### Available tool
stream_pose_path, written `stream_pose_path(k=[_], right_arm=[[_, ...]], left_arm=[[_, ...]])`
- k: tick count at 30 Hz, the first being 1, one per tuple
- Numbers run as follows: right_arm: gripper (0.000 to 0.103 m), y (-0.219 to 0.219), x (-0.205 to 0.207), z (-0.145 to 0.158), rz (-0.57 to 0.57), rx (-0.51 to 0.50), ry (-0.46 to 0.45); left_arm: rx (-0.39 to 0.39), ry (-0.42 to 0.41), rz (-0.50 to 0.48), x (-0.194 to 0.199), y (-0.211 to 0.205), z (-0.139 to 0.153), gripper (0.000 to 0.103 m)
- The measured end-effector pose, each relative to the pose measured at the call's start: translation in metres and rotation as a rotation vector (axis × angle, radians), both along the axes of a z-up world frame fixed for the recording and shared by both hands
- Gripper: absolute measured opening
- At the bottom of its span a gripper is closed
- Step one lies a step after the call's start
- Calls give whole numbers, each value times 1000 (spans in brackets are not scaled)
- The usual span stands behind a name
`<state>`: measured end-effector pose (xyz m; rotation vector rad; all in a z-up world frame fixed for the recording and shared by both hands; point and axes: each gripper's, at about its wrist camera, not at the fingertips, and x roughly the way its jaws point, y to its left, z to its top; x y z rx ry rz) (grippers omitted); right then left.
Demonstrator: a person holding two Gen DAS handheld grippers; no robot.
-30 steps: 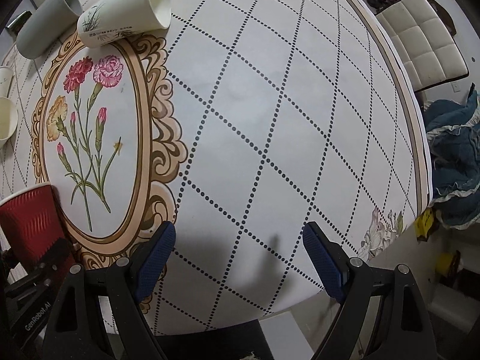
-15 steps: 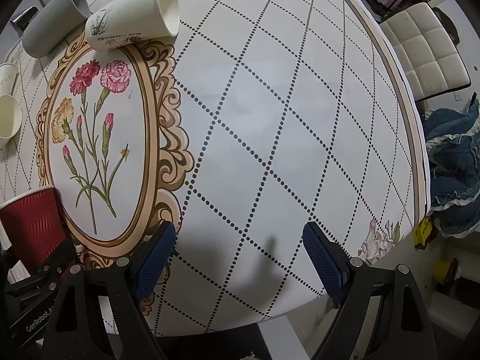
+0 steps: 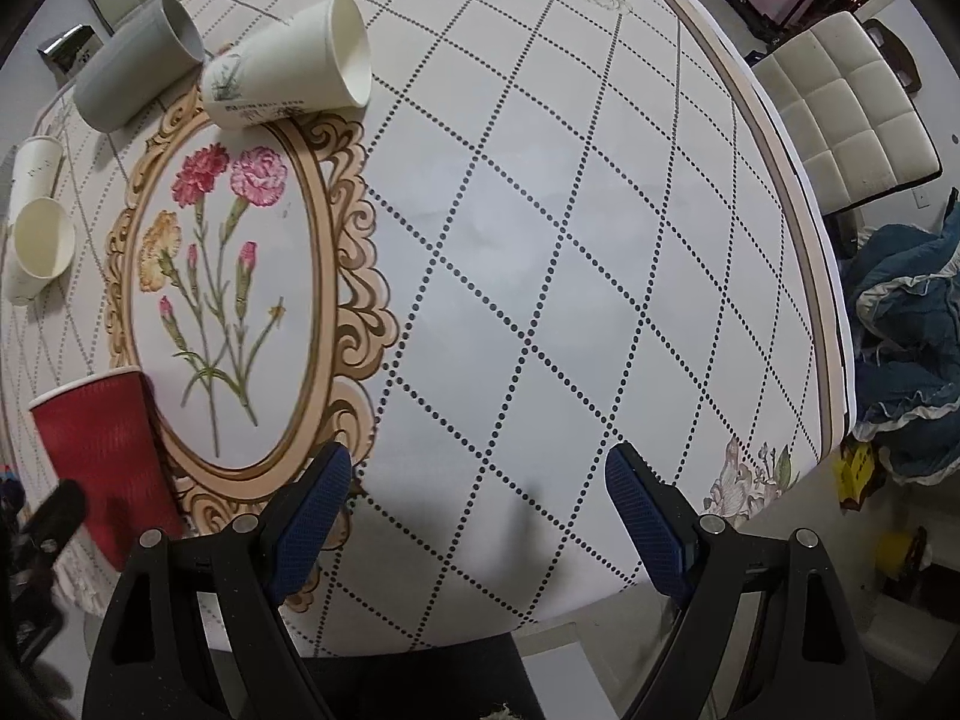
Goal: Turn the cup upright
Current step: 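Close the right tool on the red cup while the left tool opens and releases it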
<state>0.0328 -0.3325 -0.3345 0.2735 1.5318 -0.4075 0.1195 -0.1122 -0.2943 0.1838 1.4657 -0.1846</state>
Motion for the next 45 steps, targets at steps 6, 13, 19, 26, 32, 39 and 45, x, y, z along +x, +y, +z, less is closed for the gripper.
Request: stream_pose_path(k=[6,13,19,26,32,39,45], right_arm=[[88,16,3,21,-1,9,-33],[88,56,20,48,31,48,-65],[88,113,50,56,120,112,-69],[88,175,67,37,206,131,-35],[87,190,79,10,208,118,24],[73,196,80,-10,217,102,60],[72,198,76,-10,223,99,39]], left_arm=[[6,-76,63,3,34,36,98],[55,-107,113,10,92,33,98],[91,-89,135,17,131,7,98],[120,-30,154,21,169,-29,98],[114,3,141,24,180,-47,103],[89,26,124,25,180,-55,103],[87,34,111,22,177,-53,103]])
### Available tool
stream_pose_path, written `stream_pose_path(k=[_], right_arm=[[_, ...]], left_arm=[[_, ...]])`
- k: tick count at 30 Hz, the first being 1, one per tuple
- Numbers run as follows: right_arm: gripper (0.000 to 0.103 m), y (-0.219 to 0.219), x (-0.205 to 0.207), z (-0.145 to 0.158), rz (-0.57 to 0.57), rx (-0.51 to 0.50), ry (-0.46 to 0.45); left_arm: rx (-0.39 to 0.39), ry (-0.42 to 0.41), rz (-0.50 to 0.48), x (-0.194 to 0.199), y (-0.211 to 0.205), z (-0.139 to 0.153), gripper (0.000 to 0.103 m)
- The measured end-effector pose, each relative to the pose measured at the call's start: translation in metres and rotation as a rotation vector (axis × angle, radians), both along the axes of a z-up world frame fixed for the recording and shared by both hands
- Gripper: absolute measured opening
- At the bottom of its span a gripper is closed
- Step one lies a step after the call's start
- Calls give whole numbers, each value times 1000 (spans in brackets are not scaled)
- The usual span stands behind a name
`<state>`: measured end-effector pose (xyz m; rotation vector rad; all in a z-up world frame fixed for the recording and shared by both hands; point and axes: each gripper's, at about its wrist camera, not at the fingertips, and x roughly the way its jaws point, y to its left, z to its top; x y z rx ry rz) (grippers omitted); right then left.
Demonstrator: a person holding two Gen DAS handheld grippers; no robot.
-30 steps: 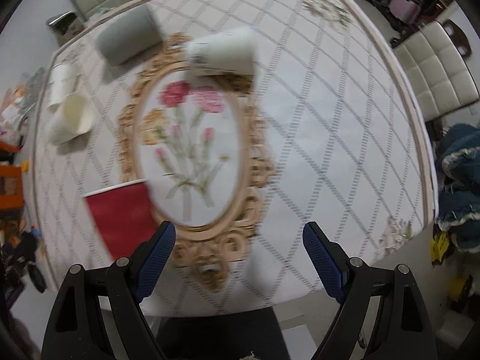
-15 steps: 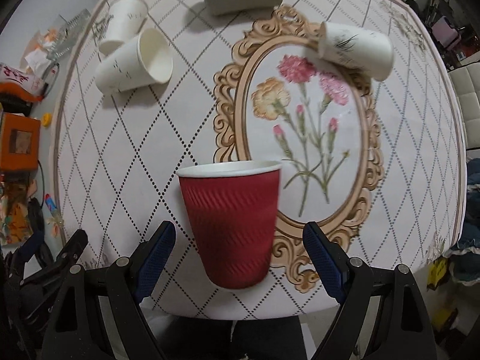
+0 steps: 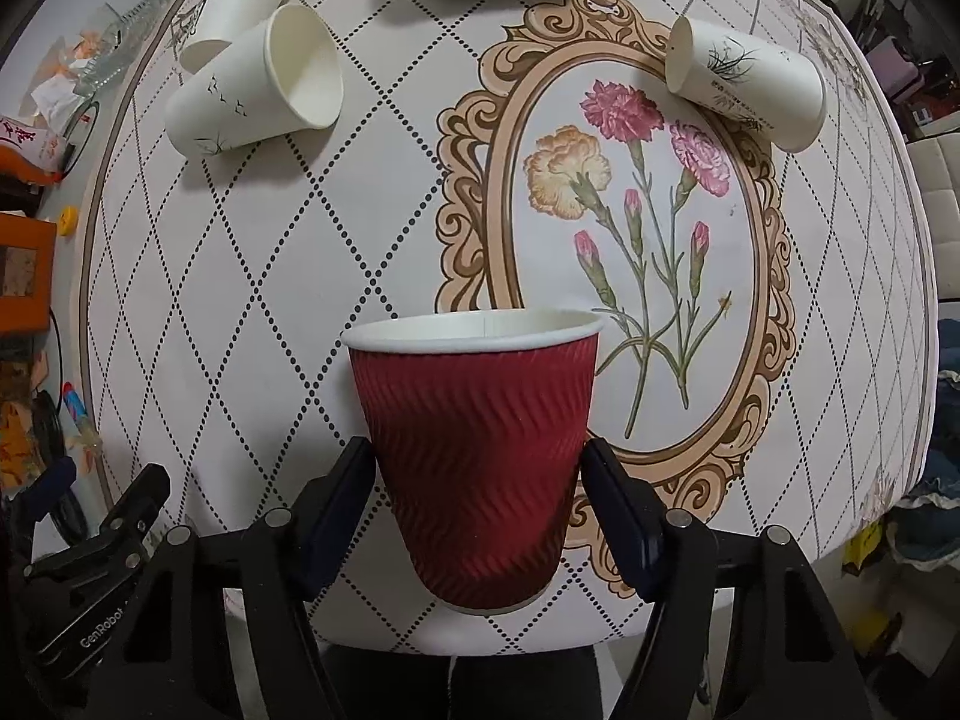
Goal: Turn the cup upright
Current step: 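Close the right tool on the red cup while the left tool opens and releases it, then turn the red cup opening-up with the right tool and set it on the floral oval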
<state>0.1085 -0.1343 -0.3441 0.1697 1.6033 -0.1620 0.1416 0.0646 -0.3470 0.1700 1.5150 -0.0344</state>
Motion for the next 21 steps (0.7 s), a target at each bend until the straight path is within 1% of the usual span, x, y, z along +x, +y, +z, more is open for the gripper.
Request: stream_pose_path(k=[4,7,10,14,15,21], right_arm=[[72,2,-1,2,-15,16,-16],[72,-3,-3,14,-29,24,-59],[72,-8,-2,29,-44,30,-121],[72,-13,4,50,-65,23,-231],[72,-16,7,55,-75,18,-272],[72,-27,33,60,-121,-21,-447]], left_arm=[[-4,15,-11,4,-3,1,103],[-6,31,-7,9,-5,1,103],[-25,47,3,18,-7,1,103],[-38,63,13,28,-14,2,103],[-40,66,13,30,-15,1,103],[-37,81,30,52,-24,-8,103]])
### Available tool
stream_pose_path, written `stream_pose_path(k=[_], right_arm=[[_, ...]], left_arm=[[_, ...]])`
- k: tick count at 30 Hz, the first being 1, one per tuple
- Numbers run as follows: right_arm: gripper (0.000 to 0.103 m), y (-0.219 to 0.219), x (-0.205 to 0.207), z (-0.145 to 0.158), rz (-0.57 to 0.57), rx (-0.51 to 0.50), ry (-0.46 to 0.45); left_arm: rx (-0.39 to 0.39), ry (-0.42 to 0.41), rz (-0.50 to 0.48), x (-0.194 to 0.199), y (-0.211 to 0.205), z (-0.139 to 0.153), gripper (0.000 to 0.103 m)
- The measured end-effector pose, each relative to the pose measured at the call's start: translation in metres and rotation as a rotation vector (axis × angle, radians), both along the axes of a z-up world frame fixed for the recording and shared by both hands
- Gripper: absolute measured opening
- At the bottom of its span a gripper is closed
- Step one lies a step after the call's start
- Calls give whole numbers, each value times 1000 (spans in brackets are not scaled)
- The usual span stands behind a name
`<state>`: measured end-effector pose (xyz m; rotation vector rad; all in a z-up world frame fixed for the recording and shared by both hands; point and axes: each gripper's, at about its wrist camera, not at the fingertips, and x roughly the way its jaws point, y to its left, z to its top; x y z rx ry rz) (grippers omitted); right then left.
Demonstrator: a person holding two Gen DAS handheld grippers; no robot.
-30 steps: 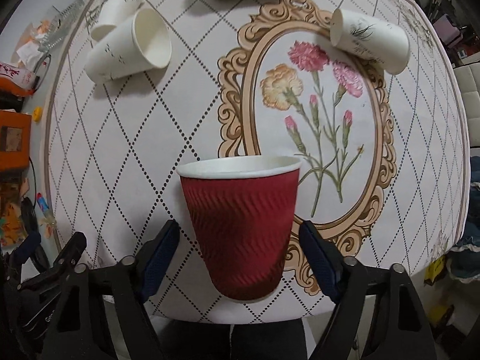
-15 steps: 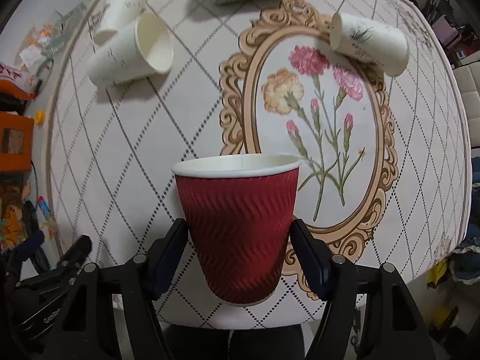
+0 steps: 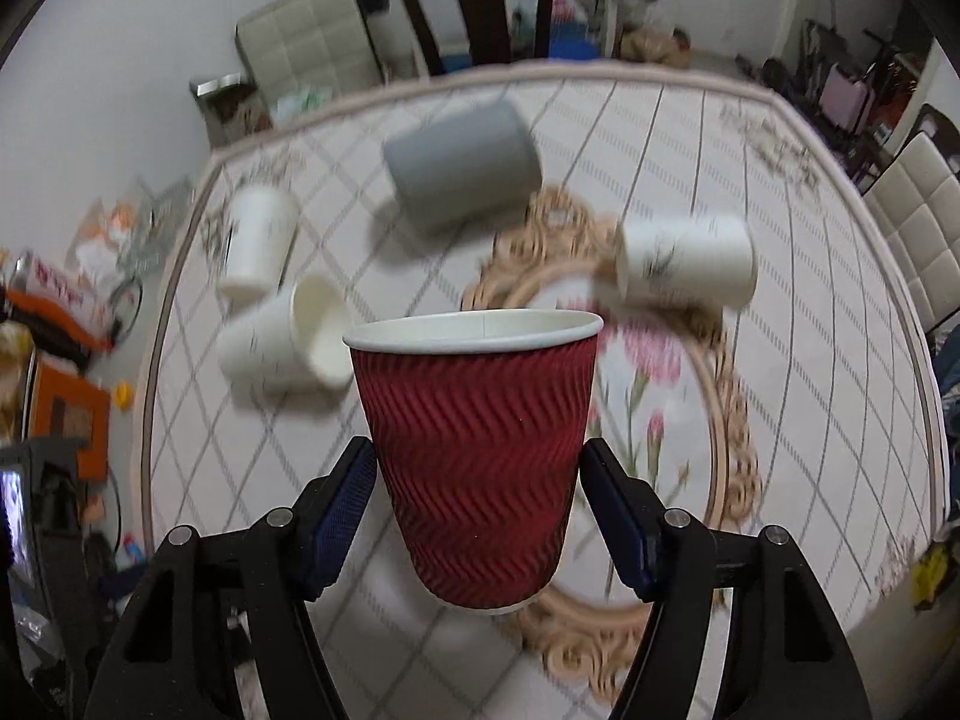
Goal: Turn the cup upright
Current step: 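Turn the red cup opening-up with the right tool and set it on the floral oval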
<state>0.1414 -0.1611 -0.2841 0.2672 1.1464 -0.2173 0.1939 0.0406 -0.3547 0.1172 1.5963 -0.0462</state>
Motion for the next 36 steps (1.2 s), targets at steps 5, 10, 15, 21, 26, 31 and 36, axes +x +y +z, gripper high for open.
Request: stream_pose_path(k=[5,10,15,21,26,31,36], right_arm=[[72,-5,11,-10,-21,-57,-138],[72,-5,8,-30,-15,-83,-178],[72,-4,-13,-36,15,-92,-219],[73,1,-32,-36,36,-98,-187],[78,-3,-53,-39,15,-91,-138],[85,-7,-74,-29,-8,-112,-111],[93,-11,-96,0,-10,-149,-102]], left_arm=[[23,0,6,16,-6,-15,103],[44,0,-8,20,-11,-29,103],[49,-5,-27,19,-18,-34,103],[35,-21,-47,-2,-21,-28,103],[29,-53,-64,-19,-18,-16,103],[24,-80,-64,-36,-7,-2,103],[22,-138,-63,-63,-5,31,103]])
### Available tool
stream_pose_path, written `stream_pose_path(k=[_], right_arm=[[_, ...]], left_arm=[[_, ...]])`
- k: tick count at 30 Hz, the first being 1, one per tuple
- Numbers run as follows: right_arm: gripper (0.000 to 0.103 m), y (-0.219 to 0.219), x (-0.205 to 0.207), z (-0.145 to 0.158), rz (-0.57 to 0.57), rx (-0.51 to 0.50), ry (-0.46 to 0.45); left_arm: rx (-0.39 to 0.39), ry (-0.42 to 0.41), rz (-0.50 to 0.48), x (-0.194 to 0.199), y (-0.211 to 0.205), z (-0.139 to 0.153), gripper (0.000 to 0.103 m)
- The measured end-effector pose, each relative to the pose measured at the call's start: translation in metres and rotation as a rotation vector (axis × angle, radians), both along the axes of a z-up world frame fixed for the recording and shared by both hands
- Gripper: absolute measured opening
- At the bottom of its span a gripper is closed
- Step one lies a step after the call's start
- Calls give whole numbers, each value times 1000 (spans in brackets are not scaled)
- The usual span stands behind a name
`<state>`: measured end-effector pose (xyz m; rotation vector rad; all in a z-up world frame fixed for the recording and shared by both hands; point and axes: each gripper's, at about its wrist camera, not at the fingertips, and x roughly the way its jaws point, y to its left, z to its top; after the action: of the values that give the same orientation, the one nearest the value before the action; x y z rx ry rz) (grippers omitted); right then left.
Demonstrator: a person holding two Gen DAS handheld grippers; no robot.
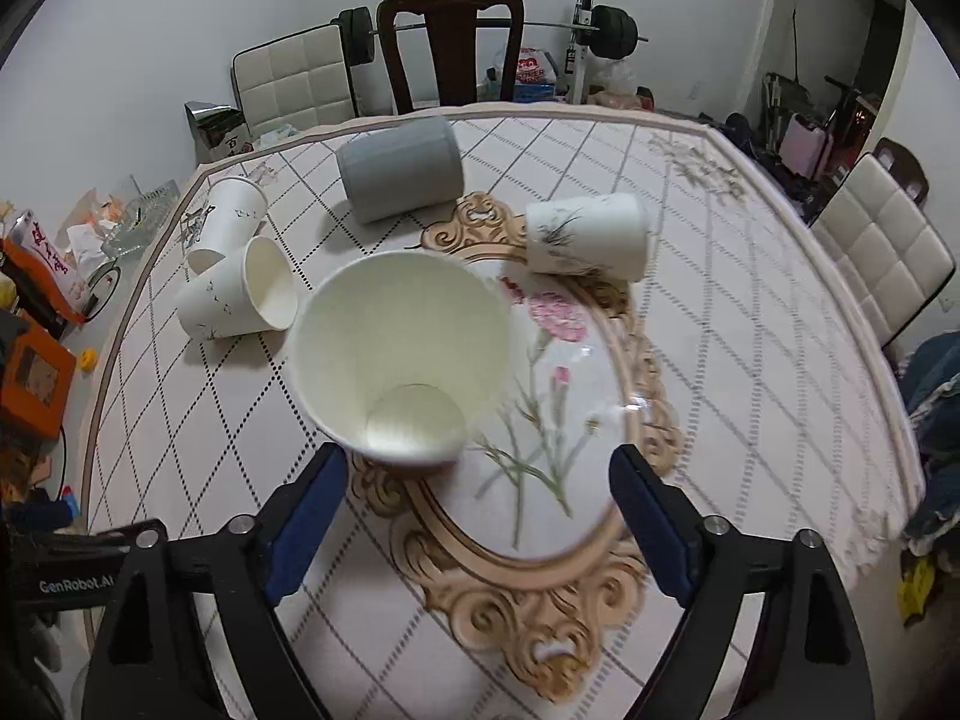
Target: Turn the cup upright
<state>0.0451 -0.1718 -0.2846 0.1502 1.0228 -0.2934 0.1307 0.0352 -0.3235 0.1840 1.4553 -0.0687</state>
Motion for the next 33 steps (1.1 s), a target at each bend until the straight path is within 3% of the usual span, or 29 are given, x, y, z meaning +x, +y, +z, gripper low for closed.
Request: stream_pose_path(k=[3,10,20,24,33], right_arm=[[102,-3,-14,23,-1,-31,12],[103,-6,-59,99,55,-87,-13],[103,-12,-126,205,82,-77,-101],[103,-11,-152,238,92,-95,-137],[103,-7,-190,282,115,-98,-200]], left_arm=[[-15,-40,8,-16,-6,34,103],[-33,-196,26,-54,-11,110,103],[-72,-404,17,-123,-20,218,103],[-86,-456,22,-145,-18,244,103],[-111,-528,36,-177,-14,279,103]])
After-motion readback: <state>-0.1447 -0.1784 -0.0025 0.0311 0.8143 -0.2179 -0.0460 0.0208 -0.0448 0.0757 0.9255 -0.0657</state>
